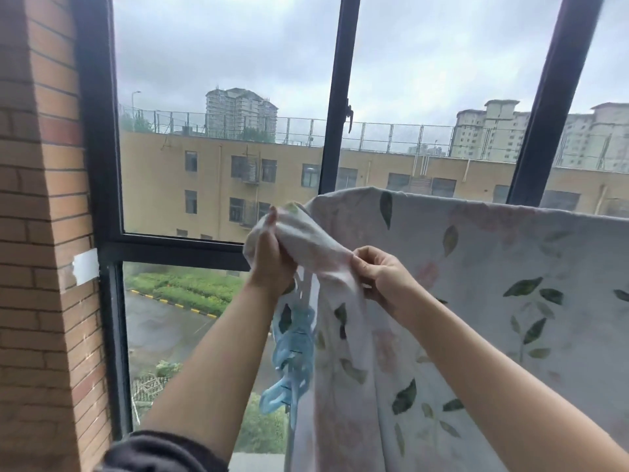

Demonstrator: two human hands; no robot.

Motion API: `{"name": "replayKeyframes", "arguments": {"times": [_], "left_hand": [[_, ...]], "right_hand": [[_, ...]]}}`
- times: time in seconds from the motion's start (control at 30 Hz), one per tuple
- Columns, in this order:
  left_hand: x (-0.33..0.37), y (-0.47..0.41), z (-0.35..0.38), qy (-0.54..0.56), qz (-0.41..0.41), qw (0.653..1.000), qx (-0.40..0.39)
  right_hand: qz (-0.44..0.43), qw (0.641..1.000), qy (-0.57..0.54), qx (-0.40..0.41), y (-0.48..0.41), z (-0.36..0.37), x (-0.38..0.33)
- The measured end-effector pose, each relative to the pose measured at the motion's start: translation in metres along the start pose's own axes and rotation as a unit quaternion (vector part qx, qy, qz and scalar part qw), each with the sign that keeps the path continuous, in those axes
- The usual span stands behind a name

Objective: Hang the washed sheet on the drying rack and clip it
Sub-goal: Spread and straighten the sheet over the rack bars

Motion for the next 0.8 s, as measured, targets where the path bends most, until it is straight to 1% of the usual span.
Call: {"name": "replayKeyframes", "arguments": {"times": [0.07,0.13,0.17,0.23,0.27,0.33,0.4,0.47,0.57,0.63,0.7,0.73,0.8], "left_hand": [[0.033,0.000,0.011,-0.101,0.038,0.994,0.032],[0.064,-0.002,0.014,-0.185,0.078,0.978,0.065],[0.078,-0.004,0.011,-0.211,0.101,0.968,0.086],[0.098,-0.006,0.000,-0.247,0.110,0.954,0.129],[0.105,-0.006,-0.008,-0.258,0.107,0.950,0.141],[0.114,-0.008,-0.025,-0.283,0.097,0.943,0.142],[0.115,-0.009,-0.052,-0.304,0.064,0.940,0.140],[0.110,-0.005,-0.086,-0.284,-0.003,0.948,0.144],[0.105,0.007,-0.127,-0.218,-0.074,0.959,0.167],[0.098,0.015,-0.151,-0.182,-0.100,0.960,0.190],[0.084,0.026,-0.174,-0.185,-0.143,0.950,0.207],[0.073,0.032,-0.182,-0.198,-0.173,0.944,0.201],[0.049,0.041,-0.204,-0.233,-0.241,0.922,0.195]], "right_hand": [[-0.006,1.000,0.021,-0.010,-0.003,0.010,0.003],[-0.014,0.999,0.035,-0.019,-0.008,0.026,0.001],[-0.019,0.999,0.039,-0.025,-0.010,0.035,-0.002],[-0.029,0.998,0.048,-0.036,-0.015,0.052,-0.005],[-0.034,0.997,0.061,-0.042,-0.016,0.059,-0.006],[-0.051,0.990,0.120,-0.047,-0.017,0.070,-0.003],[-0.073,0.976,0.198,-0.056,-0.017,0.079,0.004],[-0.076,0.958,0.267,-0.074,-0.016,0.090,0.016],[-0.071,0.942,0.312,-0.099,-0.011,0.109,0.029],[-0.098,0.935,0.332,-0.077,-0.012,0.114,0.023],[-0.123,0.929,0.346,-0.048,-0.012,0.117,0.011],[-0.134,0.930,0.341,-0.037,-0.013,0.118,0.006],[-0.170,0.924,0.341,-0.028,-0.010,0.126,-0.005]]}}
Point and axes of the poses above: each hand's wrist, its own y-axis away from the middle knuckle, its own z-axis out of the palm, x = y × z, the point moved 9 cm from there along -y, towards the middle knuckle, and after that the axes turned 5 degrees about x, right-handed, at the moved point
